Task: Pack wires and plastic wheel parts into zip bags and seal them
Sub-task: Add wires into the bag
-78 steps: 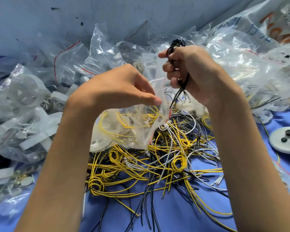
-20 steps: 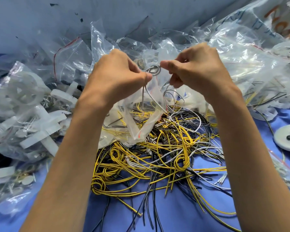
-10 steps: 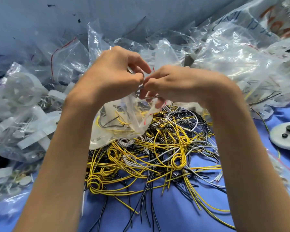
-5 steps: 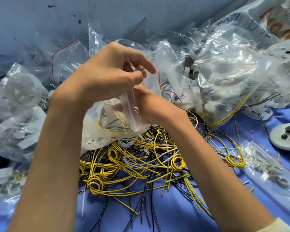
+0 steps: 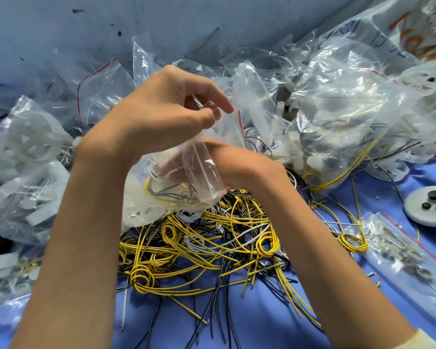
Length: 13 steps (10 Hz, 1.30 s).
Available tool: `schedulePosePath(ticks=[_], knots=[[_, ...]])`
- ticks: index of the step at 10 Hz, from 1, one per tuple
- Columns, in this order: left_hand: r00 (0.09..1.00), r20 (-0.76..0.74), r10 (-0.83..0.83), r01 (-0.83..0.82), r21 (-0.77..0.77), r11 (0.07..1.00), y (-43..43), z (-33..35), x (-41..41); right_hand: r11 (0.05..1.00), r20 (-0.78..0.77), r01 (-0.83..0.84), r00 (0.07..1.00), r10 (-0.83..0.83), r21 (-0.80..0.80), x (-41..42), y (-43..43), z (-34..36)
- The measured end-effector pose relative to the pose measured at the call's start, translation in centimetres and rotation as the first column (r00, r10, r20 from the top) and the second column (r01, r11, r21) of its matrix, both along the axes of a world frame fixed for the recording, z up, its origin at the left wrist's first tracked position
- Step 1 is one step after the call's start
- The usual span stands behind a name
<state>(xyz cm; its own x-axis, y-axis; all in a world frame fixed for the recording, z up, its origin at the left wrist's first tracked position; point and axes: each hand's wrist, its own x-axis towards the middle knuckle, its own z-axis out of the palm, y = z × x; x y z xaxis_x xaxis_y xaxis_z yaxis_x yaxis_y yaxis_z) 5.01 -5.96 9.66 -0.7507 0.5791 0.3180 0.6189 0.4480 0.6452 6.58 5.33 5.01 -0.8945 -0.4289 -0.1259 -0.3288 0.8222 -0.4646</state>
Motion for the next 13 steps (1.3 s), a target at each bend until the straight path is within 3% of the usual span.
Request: schedulePosePath(ticks=[2,5,7,9,10,11,12,13], knots=[[1.0,0.011,0.005,-0.005,-0.01,1.0,0.0,0.0,-0.1,0.991,0.054,0.055,0.997,-0.049,-0.118,1.1,0.3,0.6],[1.0,-0.001,0.023,-0.023,-0.011,1.0,-0.1,0.0,-0.2,0.969,-0.159,0.051,0.987,-0.013,0.241,1.0,1.4,1.6],[1.0,0.006,0.008,-0.008,-0.03,1.0,0.0,-0.1,-0.2,0.977,-0.091,0.037,0.996,-0.019,0.21,1.2,0.6,1.1],[1.0,0.015,0.02,-0.019,-0.071,0.997,-0.1,-0.3,-0.5,0.949,-0.111,0.006,0.993,0.031,0.316,0.8,1.0,1.1],[0.995,0.001,0.102,-0.1,-0.201,0.975,-0.2,-0.7,-1.1,0.984,-0.149,-0.03,0.987,0.057,0.173,0.9,1.9,2.0],[0.973,-0.017,0.231,-0.227,-0.271,0.936,-0.7,-0.9,-1.7,0.997,-0.265,0.017,0.964,-0.038,-0.08,0.7,3.3,2.6],[0.952,-0.038,0.305,-0.299,-0.332,0.894,-1.3,-1.1,-2.2,0.938,-0.3,0.113,0.929,-0.216,-0.327,0.5,5.2,3.2],[0.933,-0.052,0.355,-0.346,-0.394,0.852,-1.5,-1.2,-2.4,0.905,-0.39,0.24,0.841,-0.375,-0.351,-0.1,6.6,3.0]])
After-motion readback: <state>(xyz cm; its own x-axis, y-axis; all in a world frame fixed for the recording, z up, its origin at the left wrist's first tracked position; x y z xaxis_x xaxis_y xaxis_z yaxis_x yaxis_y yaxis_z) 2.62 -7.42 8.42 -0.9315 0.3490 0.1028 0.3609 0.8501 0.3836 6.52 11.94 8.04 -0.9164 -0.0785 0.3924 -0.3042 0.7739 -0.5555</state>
